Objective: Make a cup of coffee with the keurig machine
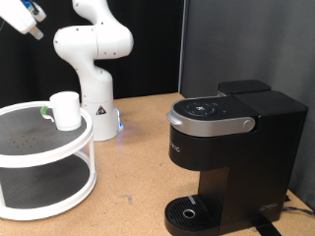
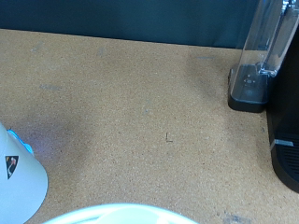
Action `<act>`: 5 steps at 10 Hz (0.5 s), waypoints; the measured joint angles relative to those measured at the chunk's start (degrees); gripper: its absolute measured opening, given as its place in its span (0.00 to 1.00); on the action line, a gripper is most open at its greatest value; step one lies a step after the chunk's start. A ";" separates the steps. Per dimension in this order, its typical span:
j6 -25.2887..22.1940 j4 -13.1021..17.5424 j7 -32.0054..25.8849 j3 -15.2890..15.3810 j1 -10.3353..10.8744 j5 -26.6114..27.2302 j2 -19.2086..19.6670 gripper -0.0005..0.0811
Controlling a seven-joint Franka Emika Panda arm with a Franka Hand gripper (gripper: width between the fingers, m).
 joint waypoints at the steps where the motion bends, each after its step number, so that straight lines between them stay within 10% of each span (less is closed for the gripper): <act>1: -0.15 0.69 -0.05 -0.55 0.01 -0.21 0.36 0.01; 5: -0.15 1.46 0.13 -1.22 0.01 -0.19 1.72 0.01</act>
